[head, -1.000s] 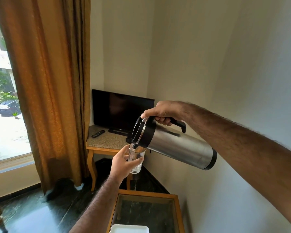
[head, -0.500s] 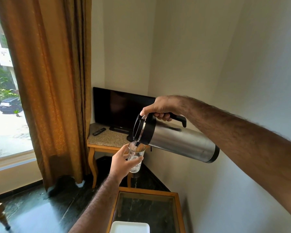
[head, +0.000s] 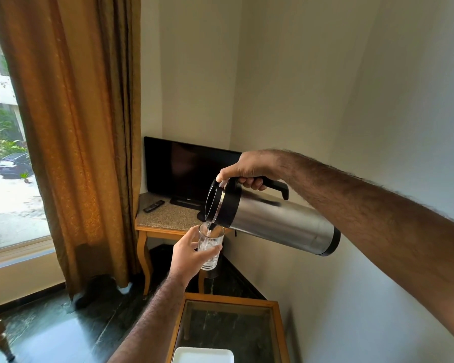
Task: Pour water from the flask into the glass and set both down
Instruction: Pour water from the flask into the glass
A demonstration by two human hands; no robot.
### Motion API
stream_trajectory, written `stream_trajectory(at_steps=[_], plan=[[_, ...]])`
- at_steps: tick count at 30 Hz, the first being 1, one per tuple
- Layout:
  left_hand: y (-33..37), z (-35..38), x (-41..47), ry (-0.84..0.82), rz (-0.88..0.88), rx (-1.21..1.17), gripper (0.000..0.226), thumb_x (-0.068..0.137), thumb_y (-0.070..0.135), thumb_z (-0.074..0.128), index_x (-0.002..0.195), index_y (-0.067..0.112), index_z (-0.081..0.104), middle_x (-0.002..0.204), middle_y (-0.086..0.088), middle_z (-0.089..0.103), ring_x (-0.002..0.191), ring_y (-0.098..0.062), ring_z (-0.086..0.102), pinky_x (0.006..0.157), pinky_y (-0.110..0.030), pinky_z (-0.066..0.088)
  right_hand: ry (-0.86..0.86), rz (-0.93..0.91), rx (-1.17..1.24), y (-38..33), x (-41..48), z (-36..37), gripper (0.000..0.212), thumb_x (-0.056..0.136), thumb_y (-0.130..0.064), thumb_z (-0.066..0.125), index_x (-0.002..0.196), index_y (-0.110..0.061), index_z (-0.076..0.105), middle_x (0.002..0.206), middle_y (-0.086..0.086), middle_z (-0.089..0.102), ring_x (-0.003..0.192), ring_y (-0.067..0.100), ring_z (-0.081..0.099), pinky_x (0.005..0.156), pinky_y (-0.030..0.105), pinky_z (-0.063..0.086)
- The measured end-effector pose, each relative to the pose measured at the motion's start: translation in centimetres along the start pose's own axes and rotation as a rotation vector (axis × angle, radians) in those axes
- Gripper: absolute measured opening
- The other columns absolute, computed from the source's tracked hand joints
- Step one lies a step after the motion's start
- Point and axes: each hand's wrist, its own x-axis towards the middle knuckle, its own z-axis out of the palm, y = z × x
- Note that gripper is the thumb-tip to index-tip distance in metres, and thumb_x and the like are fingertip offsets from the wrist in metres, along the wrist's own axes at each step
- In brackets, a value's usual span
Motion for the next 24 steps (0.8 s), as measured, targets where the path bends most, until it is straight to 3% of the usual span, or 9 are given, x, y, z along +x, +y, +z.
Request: stream_trajectory(at_steps=[4, 14, 20, 24], plan=[[-0.41, 0.14, 0.08, 0.011, 0.004, -0.015, 0.047, 0.072, 0.03, 0.092, 0.104, 0.05, 0.064, 0.102, 0.043, 0.067, 0.093, 0.022, 0.064, 0.058, -0.001, 0.049, -0.002, 0.004, -0.003, -0.04, 0.27, -0.07, 0.052, 0.083, -0.053, 0.08, 0.056, -0.019, 0.051, 0.044, -0.005, 0.043, 0.035, 0.013, 0.038, 0.039, 0.02, 0.036], [-0.51, 0.13, 0.54, 0.025, 0.026, -0.017, 0.045, 0.072, 0.03, 0.093, 0.104, 0.046, 0.065, 0.101, 0.043, 0.067, 0.092, 0.023, 0.063, 0.059, 0.002, 0.047, -0.002, 0.026, -0.006, -0.47, 0.55, -0.25, 0.053, 0.081, -0.056, 0.08, 0.058, -0.019, 0.05, 0.046, -0.004, 0.043, 0.037, 0.014, 0.038, 0.041, 0.022, 0.036], [-0.65, -0.18, 0.72, 0.034, 0.009, -0.027, 0.051, 0.069, 0.031, 0.093, 0.105, 0.052, 0.063, 0.102, 0.037, 0.07, 0.092, 0.015, 0.068, 0.058, -0.009, 0.055, 0.009, 0.014, -0.008, -0.74, 0.41, -0.22, 0.053, 0.085, -0.053, 0.078, 0.059, -0.019, 0.048, 0.048, -0.003, 0.041, 0.039, 0.015, 0.037, 0.045, 0.025, 0.034], [-0.73, -0.19, 0.68, 0.027, 0.016, -0.013, 0.047, 0.071, 0.032, 0.092, 0.107, 0.045, 0.064, 0.101, 0.041, 0.069, 0.091, 0.02, 0.065, 0.057, -0.003, 0.051, 0.009, 0.001, -0.016, -0.9, 0.34, -0.23, 0.053, 0.087, -0.052, 0.077, 0.059, -0.018, 0.048, 0.047, -0.003, 0.042, 0.04, 0.015, 0.038, 0.045, 0.025, 0.035]])
